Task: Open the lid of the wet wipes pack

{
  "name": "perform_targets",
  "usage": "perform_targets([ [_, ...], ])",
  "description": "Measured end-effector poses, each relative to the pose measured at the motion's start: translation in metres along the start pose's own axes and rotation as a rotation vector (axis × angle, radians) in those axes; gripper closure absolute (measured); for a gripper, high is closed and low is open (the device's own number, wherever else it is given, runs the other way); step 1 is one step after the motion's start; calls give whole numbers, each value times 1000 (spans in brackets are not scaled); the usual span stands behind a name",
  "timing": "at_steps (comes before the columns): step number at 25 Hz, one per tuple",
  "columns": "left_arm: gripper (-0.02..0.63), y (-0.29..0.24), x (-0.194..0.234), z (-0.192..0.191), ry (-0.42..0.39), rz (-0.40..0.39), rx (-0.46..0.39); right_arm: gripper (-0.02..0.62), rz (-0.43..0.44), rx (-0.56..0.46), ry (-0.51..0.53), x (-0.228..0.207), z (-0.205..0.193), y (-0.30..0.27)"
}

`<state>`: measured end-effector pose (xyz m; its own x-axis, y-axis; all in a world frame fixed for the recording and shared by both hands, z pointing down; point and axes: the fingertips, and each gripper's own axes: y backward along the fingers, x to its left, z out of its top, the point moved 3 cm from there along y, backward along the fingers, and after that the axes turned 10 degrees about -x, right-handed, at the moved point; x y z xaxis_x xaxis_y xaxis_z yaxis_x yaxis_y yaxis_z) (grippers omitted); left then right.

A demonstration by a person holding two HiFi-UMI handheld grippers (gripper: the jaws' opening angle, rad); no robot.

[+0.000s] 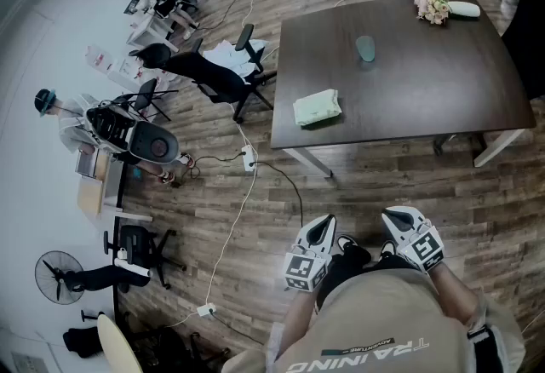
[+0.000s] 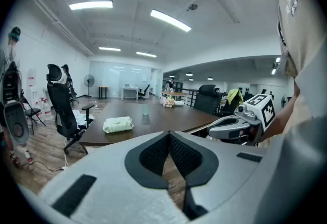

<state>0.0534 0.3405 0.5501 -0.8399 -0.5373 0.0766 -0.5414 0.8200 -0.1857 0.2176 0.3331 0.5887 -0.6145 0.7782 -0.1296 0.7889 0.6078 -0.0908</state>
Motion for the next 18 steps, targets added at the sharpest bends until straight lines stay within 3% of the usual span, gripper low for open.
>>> perform_targets([
  [5,597,2,8,-17,69,26,27,581,3,-9,25,-5,5,-7],
  [11,597,-3,8,-22,32,15,55,581,-8,-19,2,-11,9,-5],
  [18,597,-23,22,-5,47,4,-3,581,-23,15,-24,-26,7,-21],
])
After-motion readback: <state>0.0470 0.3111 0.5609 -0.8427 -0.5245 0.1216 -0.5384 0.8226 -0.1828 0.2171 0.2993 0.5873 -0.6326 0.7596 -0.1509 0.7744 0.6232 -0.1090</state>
